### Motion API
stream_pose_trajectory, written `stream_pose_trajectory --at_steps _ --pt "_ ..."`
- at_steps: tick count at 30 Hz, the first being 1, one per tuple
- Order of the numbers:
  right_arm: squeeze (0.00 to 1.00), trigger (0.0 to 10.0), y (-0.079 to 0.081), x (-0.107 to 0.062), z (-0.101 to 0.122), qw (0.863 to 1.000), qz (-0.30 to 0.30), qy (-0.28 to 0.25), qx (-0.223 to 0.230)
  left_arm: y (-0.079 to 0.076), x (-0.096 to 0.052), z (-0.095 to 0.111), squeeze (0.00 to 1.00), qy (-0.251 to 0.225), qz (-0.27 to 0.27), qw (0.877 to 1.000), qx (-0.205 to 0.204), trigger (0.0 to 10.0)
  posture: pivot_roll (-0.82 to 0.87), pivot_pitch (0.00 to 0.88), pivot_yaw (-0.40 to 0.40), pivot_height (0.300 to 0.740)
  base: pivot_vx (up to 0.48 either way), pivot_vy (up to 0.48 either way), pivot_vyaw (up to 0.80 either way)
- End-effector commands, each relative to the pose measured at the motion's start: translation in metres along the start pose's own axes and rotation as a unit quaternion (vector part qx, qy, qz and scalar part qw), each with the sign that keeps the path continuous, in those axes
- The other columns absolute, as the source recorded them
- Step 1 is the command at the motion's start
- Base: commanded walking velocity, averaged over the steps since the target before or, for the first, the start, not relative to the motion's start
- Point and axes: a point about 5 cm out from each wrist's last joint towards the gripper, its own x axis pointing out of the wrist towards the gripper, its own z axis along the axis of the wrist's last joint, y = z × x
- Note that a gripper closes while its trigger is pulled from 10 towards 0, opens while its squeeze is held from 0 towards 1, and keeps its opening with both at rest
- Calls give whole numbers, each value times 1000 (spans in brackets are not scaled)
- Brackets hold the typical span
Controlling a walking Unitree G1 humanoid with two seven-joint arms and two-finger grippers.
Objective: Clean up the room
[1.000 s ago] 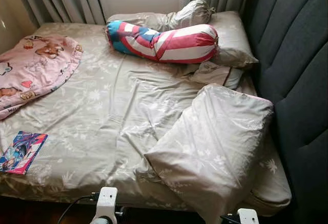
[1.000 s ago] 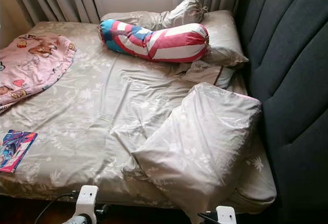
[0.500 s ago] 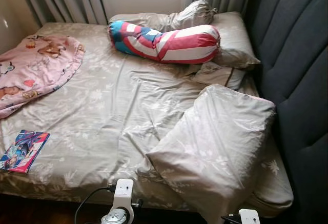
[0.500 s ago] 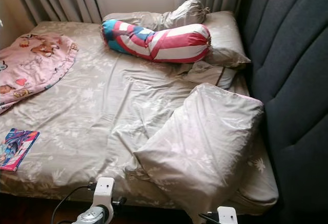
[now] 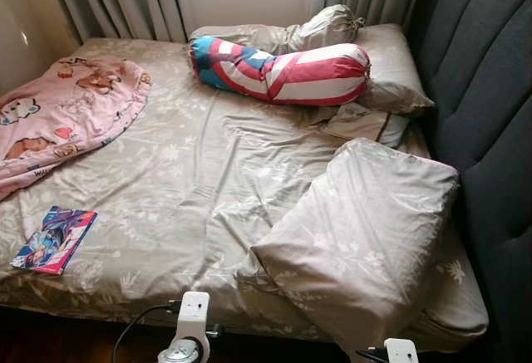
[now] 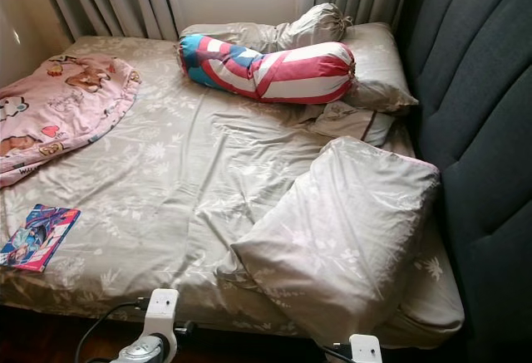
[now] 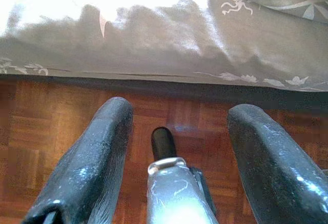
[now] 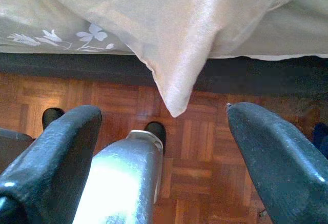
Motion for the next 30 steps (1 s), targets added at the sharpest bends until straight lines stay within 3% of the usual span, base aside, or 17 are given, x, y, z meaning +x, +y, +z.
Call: stream_pose_trajectory --at_steps 1,5,6,7,8,9,11,12,14,16,19,24,30 --pt "0 10000 -2 -1 -4 1000 -5 3 1 3 1 5 0 -12 13 1000 18 10000 -20 71 -13 740 0 0 0" --pt "0 10000 -2 -2 -5 1000 -7 3 3 8 1 13 0 -41 29 998 32 10000 -15 69 -6 740 0 0 0" --pt "0 10000 -2 -2 -5 1000 -7 3 4 27 -3 6 0 -52 40 998 26 10000 -15 70 -5 740 0 0 0" --pt "0 10000 -2 -2 -5 1000 -7 3 4 27 -3 6 0 -52 40 998 26 10000 -15 70 -5 740 0 0 0" --pt "0 10000 -3 -2 -6 1000 -8 3 5 62 -15 -9 0 -73 67 995 17 10000 -17 70 -3 740 0 0 0" --pt "0 10000 -3 -2 -6 1000 -9 3 6 73 -19 -12 0 -87 73 993 17 10000 -18 71 -4 740 0 0 0" --pt "0 10000 -3 -2 -6 1000 -9 3 6 77 -22 -11 0 -106 73 992 21 10000 -17 71 -4 740 0 0 0" --pt "0 10000 -4 -3 -7 1000 -10 3 6 81 -28 -6 0 -148 65 986 34 10000 -13 74 -8 740 0 0 0" --pt "0 10000 -4 -3 -7 1000 -10 4 6 81 -29 -5 0 -161 63 984 39 10000 -13 74 -8 740 0 0 0" --pt "0 10000 -5 -3 -7 1000 -12 3 5 77 -37 12 0 -234 52 968 75 10000 -15 74 -10 740 0 0 0" --pt "0 10000 -7 -4 -8 1000 -14 2 6 73 -48 27 0 -297 50 950 81 10000 -20 73 -11 740 0 0 0" --pt "0 10000 -8 -4 -8 1000 -15 1 5 65 -61 33 0 -333 47 938 89 10000 -19 72 -13 740 0 0 0" --pt "0 10000 -9 -4 -7 1000 -17 -1 1 54 -65 31 0 -347 33 934 77 10000 -14 75 -24 740 0 0 0"
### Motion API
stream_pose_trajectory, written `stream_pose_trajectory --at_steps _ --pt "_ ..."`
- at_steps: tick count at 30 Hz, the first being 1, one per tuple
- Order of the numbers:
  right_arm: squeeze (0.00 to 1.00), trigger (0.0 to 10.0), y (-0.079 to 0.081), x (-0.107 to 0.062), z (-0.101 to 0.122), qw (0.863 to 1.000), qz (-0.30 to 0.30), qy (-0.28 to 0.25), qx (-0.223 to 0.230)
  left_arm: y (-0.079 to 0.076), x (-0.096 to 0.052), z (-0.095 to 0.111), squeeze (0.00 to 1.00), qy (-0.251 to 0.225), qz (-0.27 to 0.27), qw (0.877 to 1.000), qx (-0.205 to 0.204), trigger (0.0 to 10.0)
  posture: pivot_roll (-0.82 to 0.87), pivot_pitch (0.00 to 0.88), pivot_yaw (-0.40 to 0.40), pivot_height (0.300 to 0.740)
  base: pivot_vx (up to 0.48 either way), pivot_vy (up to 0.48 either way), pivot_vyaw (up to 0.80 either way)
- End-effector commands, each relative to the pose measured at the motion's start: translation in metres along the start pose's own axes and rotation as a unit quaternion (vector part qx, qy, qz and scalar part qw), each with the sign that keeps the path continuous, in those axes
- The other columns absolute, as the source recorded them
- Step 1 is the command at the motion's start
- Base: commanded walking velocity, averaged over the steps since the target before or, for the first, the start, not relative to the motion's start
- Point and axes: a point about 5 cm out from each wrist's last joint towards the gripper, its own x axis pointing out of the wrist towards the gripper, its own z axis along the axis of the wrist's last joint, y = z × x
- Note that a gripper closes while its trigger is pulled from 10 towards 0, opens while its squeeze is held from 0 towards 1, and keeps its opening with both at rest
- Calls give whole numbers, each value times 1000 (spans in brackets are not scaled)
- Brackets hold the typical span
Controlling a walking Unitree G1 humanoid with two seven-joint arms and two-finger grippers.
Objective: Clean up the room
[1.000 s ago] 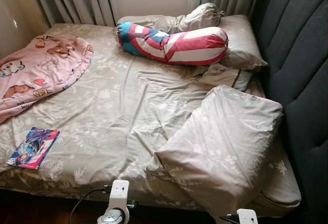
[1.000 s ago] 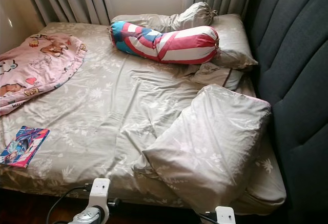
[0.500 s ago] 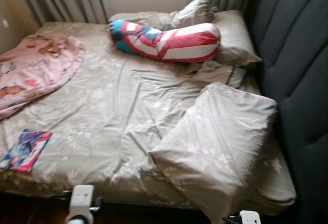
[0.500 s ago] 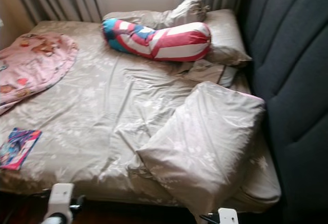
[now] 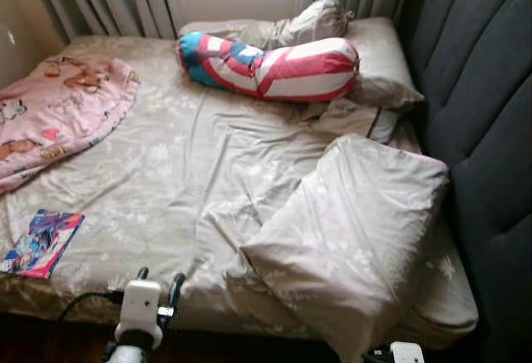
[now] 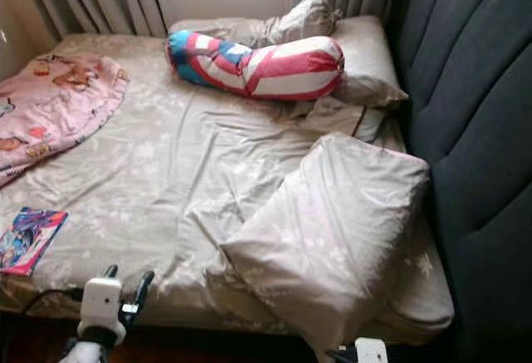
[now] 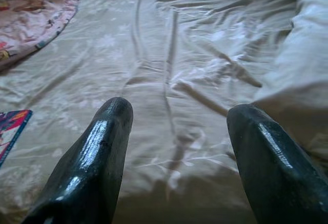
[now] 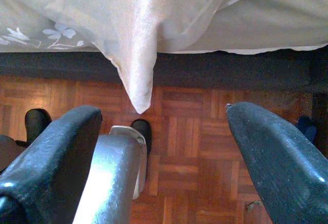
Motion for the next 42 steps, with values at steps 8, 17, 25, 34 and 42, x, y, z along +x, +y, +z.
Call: stream_pose_trajectory --at_steps 8,17,25,34,42 --pt "0 10000 0 -1 -1 1000 -6 -8 10 -19 17 9 0 13 -18 999 -48 10000 -33 65 -20 740 0 0 0" --pt "0 10000 1 0 0 1000 -7 -12 10 -2 5 -22 0 93 7 995 -39 10000 -38 40 -14 740 0 0 0" --pt "0 10000 0 -1 -1 1000 -7 -8 6 13 -15 -60 0 215 34 975 -34 10000 -31 32 -21 740 0 0 0" --pt "0 10000 1 0 1 1000 -8 -10 9 5 -23 -82 0 314 9 948 -43 10000 -28 51 -26 740 0 0 0" --pt "0 10000 1 0 1 1000 -9 -12 9 1 -25 -88 0 351 2 936 -36 10000 -40 60 -29 740 0 0 0"
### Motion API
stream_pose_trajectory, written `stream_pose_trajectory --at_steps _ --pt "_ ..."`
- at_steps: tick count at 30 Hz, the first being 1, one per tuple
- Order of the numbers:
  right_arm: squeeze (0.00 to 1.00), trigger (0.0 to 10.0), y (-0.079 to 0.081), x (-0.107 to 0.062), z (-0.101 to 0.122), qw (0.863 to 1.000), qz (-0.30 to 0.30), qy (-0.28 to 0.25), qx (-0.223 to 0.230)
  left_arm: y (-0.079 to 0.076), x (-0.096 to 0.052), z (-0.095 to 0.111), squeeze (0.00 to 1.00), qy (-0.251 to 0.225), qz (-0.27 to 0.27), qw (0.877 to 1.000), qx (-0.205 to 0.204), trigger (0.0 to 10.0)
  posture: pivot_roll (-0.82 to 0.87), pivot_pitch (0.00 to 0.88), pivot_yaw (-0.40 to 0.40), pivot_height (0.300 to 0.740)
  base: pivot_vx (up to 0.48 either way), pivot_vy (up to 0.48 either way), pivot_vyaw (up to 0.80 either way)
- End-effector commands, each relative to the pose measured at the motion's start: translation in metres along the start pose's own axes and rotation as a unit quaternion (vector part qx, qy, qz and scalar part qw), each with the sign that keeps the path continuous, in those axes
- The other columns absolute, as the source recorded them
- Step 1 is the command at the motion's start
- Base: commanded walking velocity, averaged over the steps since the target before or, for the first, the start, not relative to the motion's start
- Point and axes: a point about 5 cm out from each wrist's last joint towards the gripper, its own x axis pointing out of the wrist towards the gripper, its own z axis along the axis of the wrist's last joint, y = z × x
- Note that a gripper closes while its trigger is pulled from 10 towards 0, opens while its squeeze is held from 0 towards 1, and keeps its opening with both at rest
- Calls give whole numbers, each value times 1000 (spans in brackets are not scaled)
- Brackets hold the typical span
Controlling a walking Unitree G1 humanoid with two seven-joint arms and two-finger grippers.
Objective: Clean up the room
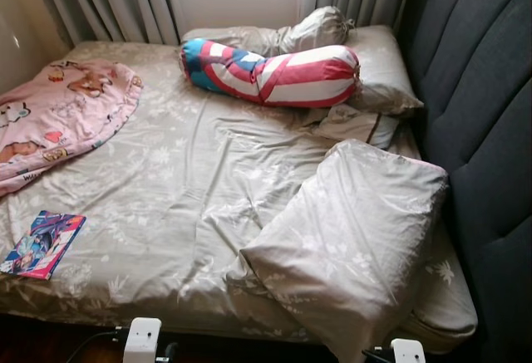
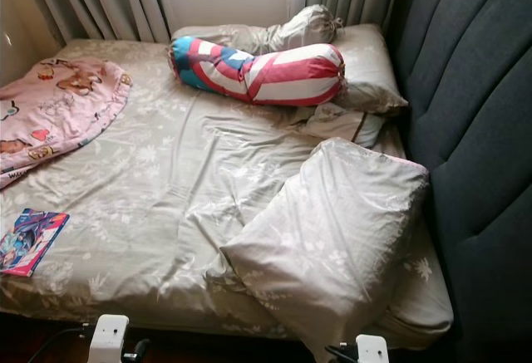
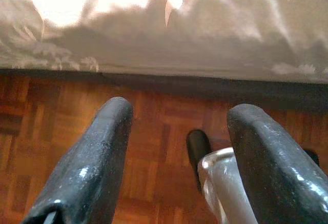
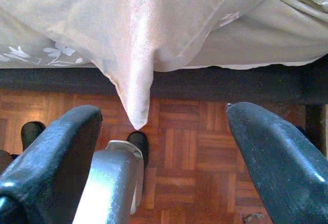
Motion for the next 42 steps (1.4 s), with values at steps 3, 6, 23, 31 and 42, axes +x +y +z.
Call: stream_pose_trajectory --at_steps 3,6,23,31,42 --pt "0 10000 1 -1 -3 1000 -3 4 7 -1 0 -6 0 23 2 1000 -1 10000 -40 64 -29 740 0 0 0" --pt "0 10000 0 -1 -3 1000 -3 4 7 -5 2 -2 0 18 0 1000 -6 10000 -39 65 -30 740 0 0 0" --pt "0 10000 0 -1 -3 1000 -3 3 5 -9 0 -11 0 36 -7 999 2 10000 -39 70 -33 740 0 0 0" --pt "0 10000 0 -1 -3 1000 -4 2 5 -6 -1 -12 0 40 -4 999 3 10000 -39 69 -34 740 0 0 0" --pt "0 10000 0 -1 -2 1000 -5 -1 6 -6 -1 -14 0 47 -4 999 3 10000 -39 68 -35 740 182 0 0"
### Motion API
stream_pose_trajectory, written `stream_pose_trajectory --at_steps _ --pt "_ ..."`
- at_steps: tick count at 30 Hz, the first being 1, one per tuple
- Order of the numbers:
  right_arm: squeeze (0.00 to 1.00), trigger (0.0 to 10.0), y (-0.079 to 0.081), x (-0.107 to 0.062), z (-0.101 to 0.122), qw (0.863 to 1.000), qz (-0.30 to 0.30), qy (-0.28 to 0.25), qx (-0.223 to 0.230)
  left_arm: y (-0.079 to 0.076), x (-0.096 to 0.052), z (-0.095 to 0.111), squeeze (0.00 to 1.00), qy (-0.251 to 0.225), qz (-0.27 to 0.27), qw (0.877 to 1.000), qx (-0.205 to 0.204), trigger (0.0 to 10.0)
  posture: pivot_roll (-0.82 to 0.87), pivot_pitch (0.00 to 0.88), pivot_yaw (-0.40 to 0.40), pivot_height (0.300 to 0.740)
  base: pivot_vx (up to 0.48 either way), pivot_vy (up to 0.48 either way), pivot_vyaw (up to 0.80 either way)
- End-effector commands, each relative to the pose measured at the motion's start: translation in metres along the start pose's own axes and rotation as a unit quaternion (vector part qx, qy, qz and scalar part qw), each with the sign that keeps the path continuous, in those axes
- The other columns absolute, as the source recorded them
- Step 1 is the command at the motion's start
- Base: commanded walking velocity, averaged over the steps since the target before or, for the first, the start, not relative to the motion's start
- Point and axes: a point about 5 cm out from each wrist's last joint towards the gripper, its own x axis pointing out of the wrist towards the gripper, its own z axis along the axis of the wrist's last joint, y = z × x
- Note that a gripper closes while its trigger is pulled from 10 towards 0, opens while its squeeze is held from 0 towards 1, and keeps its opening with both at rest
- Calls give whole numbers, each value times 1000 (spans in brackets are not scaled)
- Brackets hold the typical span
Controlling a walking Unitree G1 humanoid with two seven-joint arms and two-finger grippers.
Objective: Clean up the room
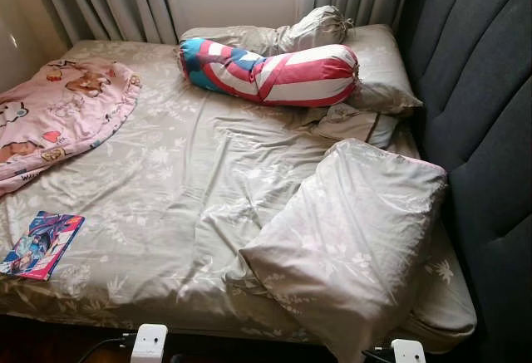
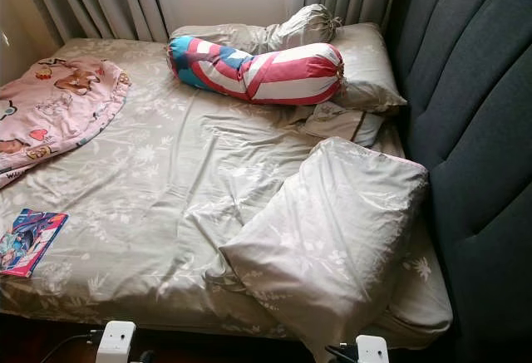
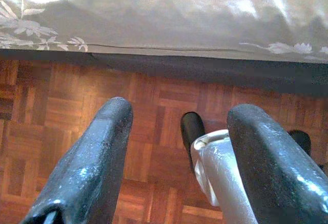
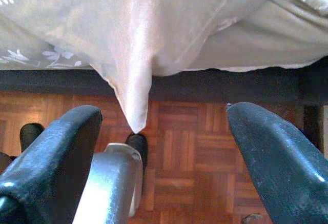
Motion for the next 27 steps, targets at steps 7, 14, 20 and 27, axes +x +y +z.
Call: stream_pose_trajectory --at_steps 7,14,20,27 --pt "0 10000 0 0 -1 1000 -4 -4 9 2 -2 -9 0 18 5 1000 4 10000 -40 63 -34 740 259 0 0" --pt "0 10000 -2 -1 2 999 -20 -26 25 2 -3 -10 0 19 5 1000 4 10000 -42 58 -36 740 259 0 0" --pt "0 10000 -5 -3 4 995 -48 -57 68 1 -3 -9 0 13 5 1000 2 10000 -41 50 -39 740 41 0 0" --pt "0 10000 -2 -3 5 992 -20 -71 102 -1 -3 -10 0 14 1 1000 1 10000 -45 54 -44 740 0 0 0"
